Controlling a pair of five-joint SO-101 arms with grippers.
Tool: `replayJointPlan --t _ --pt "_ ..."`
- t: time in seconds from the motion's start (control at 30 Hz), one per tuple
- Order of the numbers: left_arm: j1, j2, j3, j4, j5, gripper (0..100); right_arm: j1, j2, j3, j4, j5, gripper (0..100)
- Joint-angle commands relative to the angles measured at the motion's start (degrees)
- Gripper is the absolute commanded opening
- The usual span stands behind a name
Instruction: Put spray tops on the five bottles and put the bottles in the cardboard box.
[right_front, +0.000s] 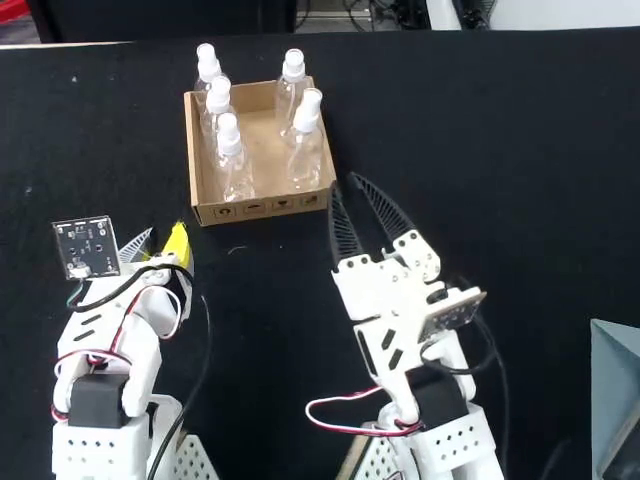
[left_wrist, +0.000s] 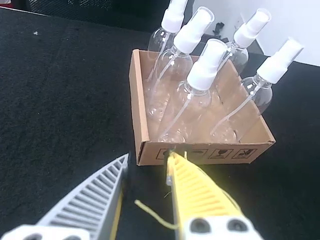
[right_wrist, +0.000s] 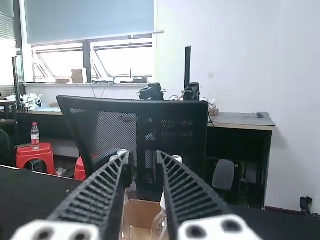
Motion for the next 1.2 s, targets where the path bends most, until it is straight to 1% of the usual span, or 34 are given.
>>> replayJointPlan --t 0.0,0.1,0.23,0.33,0.83,0.9,1.07,1.17 --pt "-0.4 -0.79 -0.4 -1.58 0.09 11 -0.88 -6.02 -0.22 0.26 0.35 3.0" --pt "-0.48 -0.79 -0.4 -1.58 0.09 10 -0.88 -6.02 -0.13 0.26 0.44 3.1" --pt "-0.48 -0.79 -0.66 -1.58 0.0 5 -0.88 -6.02 -0.13 0.26 0.44 3.1" --pt "-0.48 -0.79 -0.75 -1.58 0.0 3 -0.88 -6.02 -0.13 0.26 0.44 3.2" --pt "-0.57 -0.88 -0.75 -1.49 0.0 3 -0.88 -6.02 -0.04 0.26 0.53 3.2" --pt "-0.57 -2.37 -0.66 -1.14 0.0 3 -0.88 -6.02 -0.04 0.26 0.53 3.2" --pt "-1.36 -11.08 1.54 0.53 0.0 3 -0.88 -5.93 -0.04 0.26 0.53 3.2" --pt "-1.54 -9.23 1.71 -1.05 0.0 3 -0.88 -5.85 -0.04 0.26 0.53 3.2"
